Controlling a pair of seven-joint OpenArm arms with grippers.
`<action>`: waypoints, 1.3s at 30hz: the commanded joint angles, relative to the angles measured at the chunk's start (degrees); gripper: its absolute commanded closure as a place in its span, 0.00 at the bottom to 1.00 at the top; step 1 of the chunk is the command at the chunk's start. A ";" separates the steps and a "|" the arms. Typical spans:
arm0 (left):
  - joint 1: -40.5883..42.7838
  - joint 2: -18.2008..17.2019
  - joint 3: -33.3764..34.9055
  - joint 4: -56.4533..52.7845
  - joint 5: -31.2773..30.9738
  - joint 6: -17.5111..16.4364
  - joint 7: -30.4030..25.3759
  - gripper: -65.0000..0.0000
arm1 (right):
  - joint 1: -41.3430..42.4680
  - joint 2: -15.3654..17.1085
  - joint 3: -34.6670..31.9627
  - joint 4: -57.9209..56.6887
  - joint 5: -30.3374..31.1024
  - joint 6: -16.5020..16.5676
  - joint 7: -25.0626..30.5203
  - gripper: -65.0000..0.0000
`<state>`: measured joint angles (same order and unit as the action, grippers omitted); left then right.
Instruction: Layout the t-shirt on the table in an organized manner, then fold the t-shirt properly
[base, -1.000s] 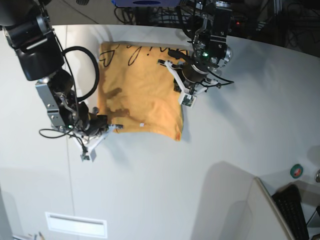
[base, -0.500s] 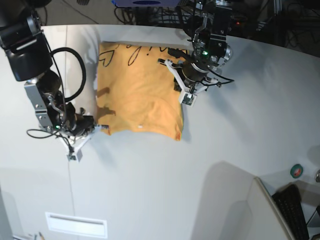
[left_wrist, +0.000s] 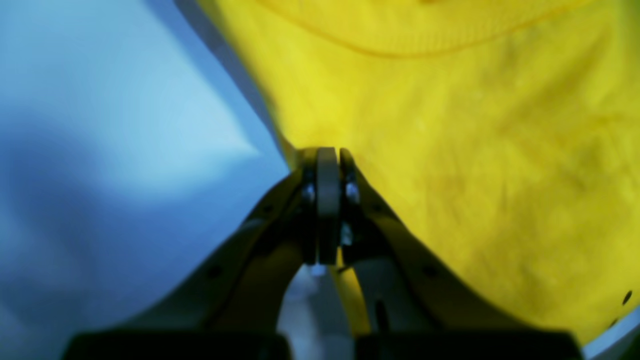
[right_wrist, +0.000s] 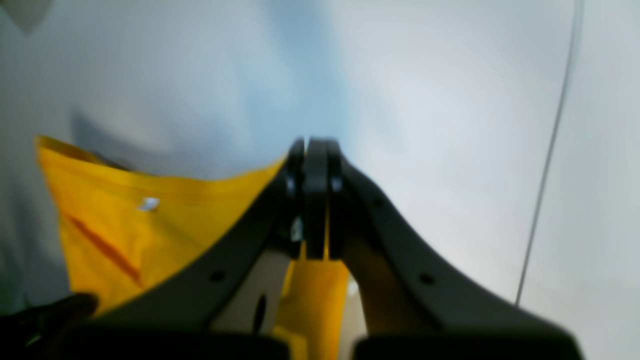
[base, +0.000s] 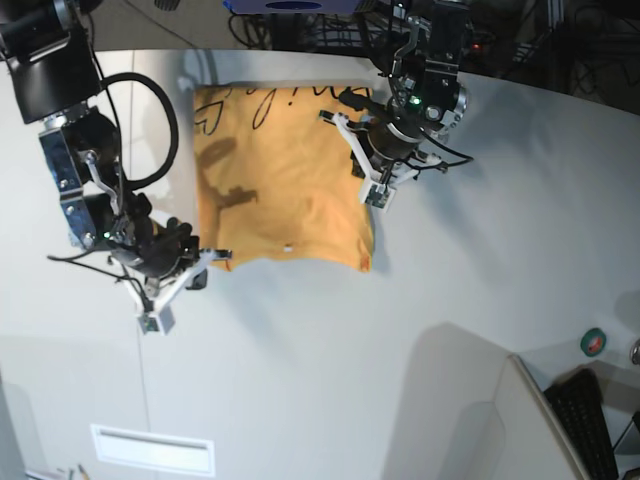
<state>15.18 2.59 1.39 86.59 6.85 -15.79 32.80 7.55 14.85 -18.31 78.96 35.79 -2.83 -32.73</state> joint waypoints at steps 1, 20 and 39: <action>-0.63 0.36 0.50 1.02 -0.39 -0.08 -0.93 1.00 | 0.93 -0.13 -0.64 1.26 0.47 0.59 0.42 1.00; -2.83 0.18 0.06 -5.84 -0.30 -0.08 -1.28 1.00 | 5.42 -2.15 -4.33 -16.85 0.47 0.50 5.08 1.00; 11.33 -13.36 -1.08 17.02 -12.61 -0.16 -1.81 1.00 | -30.01 8.31 12.02 28.34 0.39 0.68 5.17 1.00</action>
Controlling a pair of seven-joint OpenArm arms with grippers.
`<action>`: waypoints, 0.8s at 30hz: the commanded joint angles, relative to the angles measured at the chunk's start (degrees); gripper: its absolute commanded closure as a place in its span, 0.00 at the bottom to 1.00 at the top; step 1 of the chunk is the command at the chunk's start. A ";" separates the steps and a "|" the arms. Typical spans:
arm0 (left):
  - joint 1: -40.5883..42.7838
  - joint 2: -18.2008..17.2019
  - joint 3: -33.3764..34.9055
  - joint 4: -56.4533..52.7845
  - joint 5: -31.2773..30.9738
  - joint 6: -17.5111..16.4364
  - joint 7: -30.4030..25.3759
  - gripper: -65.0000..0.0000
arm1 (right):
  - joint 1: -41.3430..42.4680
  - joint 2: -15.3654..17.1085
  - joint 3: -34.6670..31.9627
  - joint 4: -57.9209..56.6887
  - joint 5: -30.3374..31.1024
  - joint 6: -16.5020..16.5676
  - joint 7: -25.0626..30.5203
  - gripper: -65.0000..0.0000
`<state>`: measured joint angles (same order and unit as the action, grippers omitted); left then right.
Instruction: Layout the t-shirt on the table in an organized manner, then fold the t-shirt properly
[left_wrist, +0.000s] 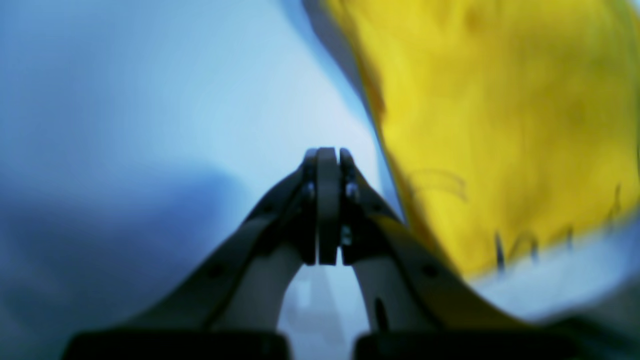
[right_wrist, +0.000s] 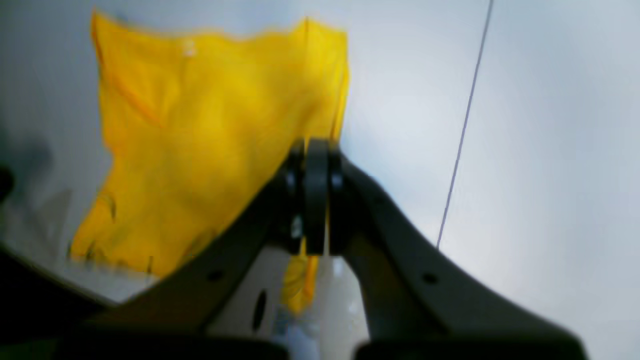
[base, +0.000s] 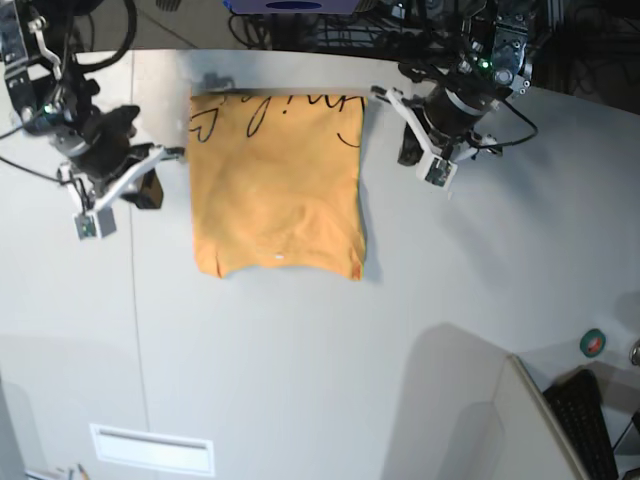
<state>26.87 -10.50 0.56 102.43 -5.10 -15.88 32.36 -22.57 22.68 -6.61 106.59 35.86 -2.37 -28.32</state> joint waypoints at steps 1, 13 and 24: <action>0.95 -1.32 -0.25 1.17 -0.57 -0.08 -3.13 1.00 | -2.71 1.10 1.12 1.94 0.32 0.22 0.76 1.00; 23.02 -11.34 -0.43 -1.47 -0.48 -0.08 -18.86 1.00 | -35.41 1.46 5.07 6.69 0.32 0.48 0.40 1.00; 13.52 -10.90 10.56 -37.51 -0.39 0.10 -31.26 1.00 | -13.52 0.93 -14.00 -38.32 0.32 6.64 0.76 1.00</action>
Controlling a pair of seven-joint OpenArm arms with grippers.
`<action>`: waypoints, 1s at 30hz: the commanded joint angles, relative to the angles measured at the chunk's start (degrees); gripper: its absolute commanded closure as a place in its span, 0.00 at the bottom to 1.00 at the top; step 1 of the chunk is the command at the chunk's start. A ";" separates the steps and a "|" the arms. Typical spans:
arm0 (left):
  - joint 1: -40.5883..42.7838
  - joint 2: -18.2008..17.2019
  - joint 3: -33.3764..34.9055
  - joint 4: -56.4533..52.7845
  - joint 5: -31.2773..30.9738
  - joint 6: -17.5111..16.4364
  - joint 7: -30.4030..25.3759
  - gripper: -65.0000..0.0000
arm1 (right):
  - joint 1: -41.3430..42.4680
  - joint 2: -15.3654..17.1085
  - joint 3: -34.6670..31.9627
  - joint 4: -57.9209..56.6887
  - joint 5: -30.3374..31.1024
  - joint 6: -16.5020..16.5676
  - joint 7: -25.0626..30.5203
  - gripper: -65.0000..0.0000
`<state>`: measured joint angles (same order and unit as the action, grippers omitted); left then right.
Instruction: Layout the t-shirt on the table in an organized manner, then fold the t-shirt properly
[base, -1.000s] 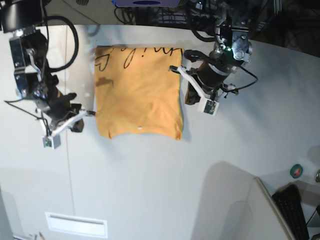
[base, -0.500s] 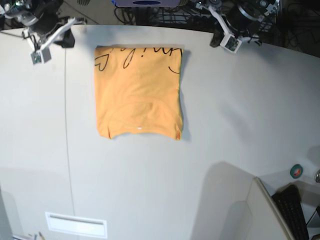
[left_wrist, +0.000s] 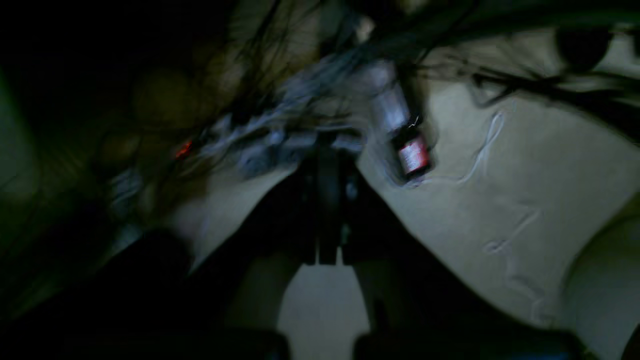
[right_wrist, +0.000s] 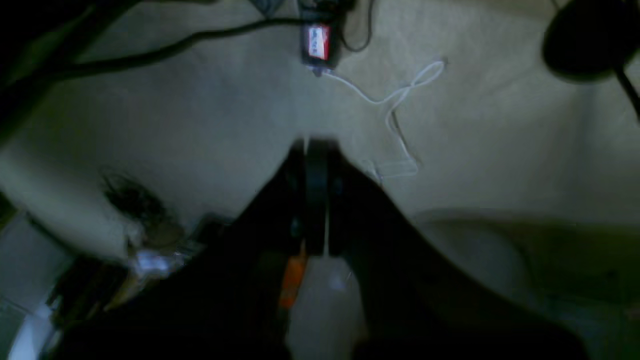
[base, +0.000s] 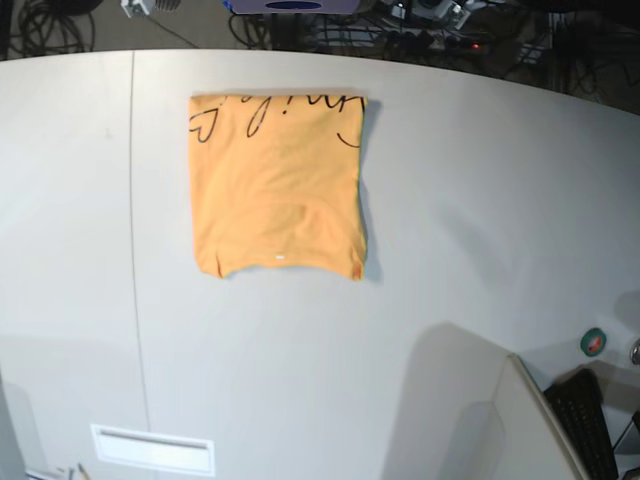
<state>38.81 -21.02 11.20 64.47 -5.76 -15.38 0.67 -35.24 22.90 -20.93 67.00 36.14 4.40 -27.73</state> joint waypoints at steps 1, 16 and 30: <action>0.27 -0.13 1.24 -3.32 0.18 -0.40 -1.50 1.00 | 1.71 0.71 -0.74 -3.31 0.04 0.39 0.69 1.00; -21.97 15.52 4.14 -62.14 0.00 -0.23 -30.16 1.00 | 22.80 -8.43 -21.58 -52.80 0.04 10.32 36.74 1.00; -22.41 15.08 3.88 -60.64 -0.26 -0.23 -25.06 1.00 | 22.54 -10.98 -21.31 -53.33 0.47 10.23 39.99 1.00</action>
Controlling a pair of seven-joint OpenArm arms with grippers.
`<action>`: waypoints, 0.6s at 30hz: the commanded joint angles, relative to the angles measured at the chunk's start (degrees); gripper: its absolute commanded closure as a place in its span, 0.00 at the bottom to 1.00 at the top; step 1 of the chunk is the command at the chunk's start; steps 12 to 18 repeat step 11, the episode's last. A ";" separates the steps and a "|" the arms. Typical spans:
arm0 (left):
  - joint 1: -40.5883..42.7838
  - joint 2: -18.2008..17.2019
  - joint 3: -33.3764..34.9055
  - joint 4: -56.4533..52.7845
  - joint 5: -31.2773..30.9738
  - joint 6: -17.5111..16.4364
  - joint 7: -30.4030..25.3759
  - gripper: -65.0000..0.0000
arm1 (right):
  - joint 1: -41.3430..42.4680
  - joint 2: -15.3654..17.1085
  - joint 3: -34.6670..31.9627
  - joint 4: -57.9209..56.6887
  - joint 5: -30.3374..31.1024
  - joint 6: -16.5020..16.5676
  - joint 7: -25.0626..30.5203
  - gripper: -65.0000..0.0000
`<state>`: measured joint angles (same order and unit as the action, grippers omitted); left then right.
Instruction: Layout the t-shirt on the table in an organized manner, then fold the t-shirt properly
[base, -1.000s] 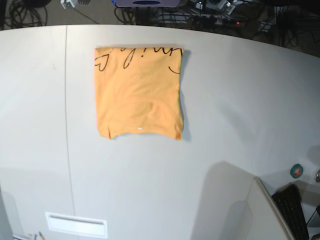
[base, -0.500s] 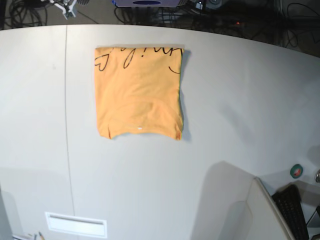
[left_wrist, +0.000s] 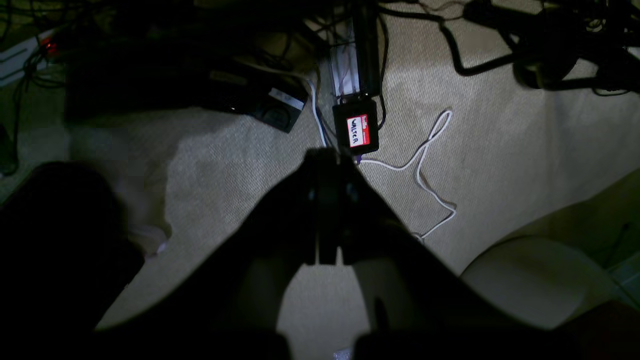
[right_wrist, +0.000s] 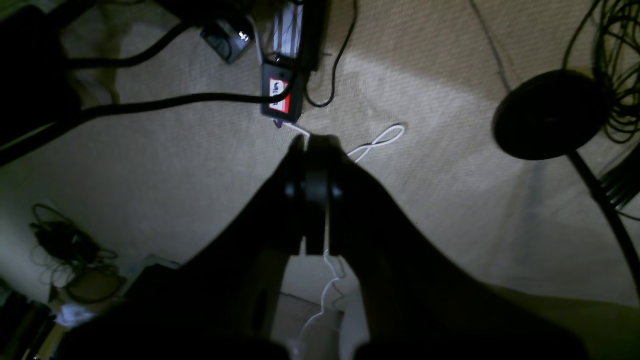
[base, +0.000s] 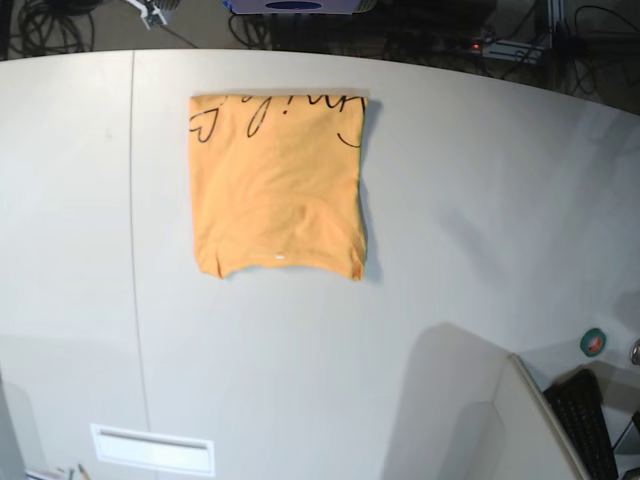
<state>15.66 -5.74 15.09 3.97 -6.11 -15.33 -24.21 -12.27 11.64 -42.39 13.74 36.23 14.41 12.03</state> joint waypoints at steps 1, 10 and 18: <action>0.74 -0.20 -0.02 -0.14 0.09 -0.27 -0.19 1.00 | -0.52 0.01 0.15 -0.07 0.39 0.22 0.23 1.00; 1.35 -0.20 0.07 -0.49 0.09 -0.27 -0.28 1.00 | -2.54 -1.75 0.15 -0.07 0.39 0.22 0.23 1.00; 1.35 -0.20 0.07 -0.32 0.09 -0.27 -0.28 1.00 | -2.54 -1.75 0.15 -0.07 0.39 0.22 0.23 1.00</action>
